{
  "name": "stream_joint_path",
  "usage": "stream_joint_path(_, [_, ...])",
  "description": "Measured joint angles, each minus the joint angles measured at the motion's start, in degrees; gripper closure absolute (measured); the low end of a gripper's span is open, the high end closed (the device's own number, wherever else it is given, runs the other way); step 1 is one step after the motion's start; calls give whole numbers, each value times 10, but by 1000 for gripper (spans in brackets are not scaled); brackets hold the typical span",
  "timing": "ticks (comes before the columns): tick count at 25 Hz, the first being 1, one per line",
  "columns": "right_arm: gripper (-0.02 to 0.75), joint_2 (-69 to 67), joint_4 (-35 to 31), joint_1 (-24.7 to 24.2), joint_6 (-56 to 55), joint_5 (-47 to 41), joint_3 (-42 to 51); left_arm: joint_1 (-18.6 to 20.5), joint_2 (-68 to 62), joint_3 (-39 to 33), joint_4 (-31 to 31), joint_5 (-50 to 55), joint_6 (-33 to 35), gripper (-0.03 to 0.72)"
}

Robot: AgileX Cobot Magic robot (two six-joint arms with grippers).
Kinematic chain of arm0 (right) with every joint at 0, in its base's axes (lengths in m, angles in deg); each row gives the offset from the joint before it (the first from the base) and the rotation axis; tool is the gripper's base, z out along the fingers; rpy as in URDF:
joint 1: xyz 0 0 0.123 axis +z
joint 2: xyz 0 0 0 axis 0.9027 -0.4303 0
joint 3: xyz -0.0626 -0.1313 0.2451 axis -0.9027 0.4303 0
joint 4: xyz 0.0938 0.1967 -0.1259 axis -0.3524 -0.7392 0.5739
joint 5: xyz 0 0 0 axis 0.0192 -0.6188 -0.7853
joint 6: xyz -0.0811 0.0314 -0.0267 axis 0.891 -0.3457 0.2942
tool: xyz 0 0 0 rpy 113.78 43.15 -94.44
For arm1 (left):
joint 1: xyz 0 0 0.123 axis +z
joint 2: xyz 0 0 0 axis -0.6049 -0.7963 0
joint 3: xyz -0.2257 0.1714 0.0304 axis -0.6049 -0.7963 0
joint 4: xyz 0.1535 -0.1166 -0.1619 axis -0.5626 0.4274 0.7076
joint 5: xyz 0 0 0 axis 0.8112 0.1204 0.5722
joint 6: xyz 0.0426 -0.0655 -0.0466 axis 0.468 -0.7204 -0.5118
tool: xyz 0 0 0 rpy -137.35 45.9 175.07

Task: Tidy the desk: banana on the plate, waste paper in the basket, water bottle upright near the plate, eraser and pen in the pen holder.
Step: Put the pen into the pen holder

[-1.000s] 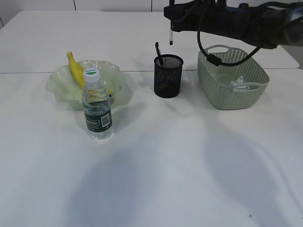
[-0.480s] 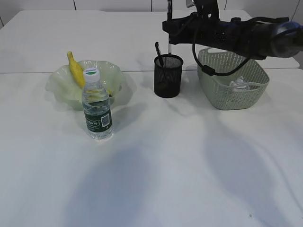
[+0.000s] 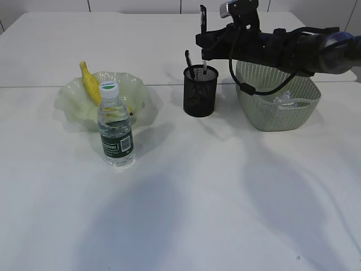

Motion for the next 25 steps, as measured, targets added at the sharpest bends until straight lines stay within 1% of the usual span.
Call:
stream_joint_path(6, [651, 0, 0, 0, 5, -3, 0, 0, 0, 0, 0, 0, 0, 324])
stream_joint_path(25, [651, 0, 0, 0, 10, -6, 0, 0, 0, 0, 0, 0, 0, 335])
